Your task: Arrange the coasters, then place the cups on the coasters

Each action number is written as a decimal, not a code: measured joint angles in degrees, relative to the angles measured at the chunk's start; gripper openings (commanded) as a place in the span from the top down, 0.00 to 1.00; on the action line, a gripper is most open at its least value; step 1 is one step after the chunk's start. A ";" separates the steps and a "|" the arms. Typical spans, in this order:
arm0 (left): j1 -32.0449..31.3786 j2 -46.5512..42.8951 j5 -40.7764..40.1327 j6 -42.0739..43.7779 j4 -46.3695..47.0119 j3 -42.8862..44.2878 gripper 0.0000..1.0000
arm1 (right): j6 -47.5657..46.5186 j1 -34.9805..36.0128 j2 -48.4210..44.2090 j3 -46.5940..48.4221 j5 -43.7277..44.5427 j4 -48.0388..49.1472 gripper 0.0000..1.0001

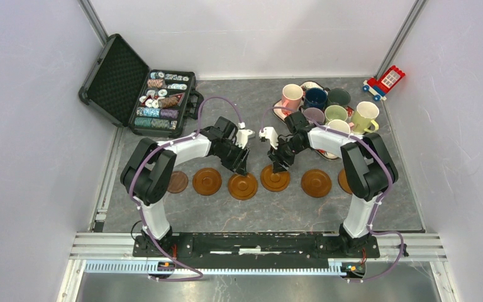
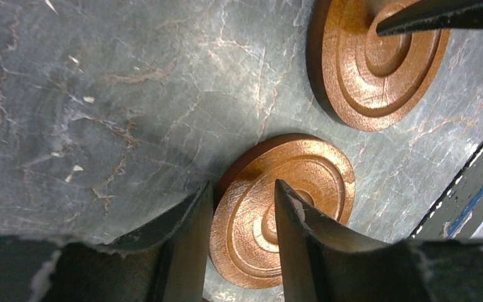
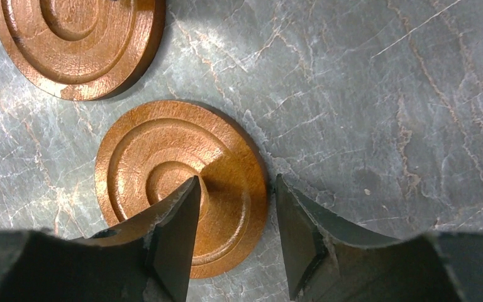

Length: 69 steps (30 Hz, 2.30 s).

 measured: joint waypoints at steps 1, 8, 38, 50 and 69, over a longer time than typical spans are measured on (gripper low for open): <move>-0.22 -0.15 0.02 0.00 -0.02 -0.24 0.52 | -0.44 0.00 -0.24 -0.44 -0.02 0.13 0.49; -0.79 -0.44 0.04 -0.02 0.15 -0.66 0.50 | -2.82 0.00 -2.69 -3.61 0.04 0.28 0.52; -5.79 -11.23 -10.78 16.68 3.02 -8.04 0.12 | -1.14 0.22 -6.97 -7.67 0.00 -1.27 0.24; -10.19 -10.99 -14.29 25.73 3.37 -8.04 0.20 | 0.50 -0.17 -6.99 -7.06 0.31 -1.46 0.22; -10.54 -8.00 -17.00 29.90 3.72 -7.17 0.27 | 0.33 -1.53 -6.97 -6.88 0.48 -2.25 0.21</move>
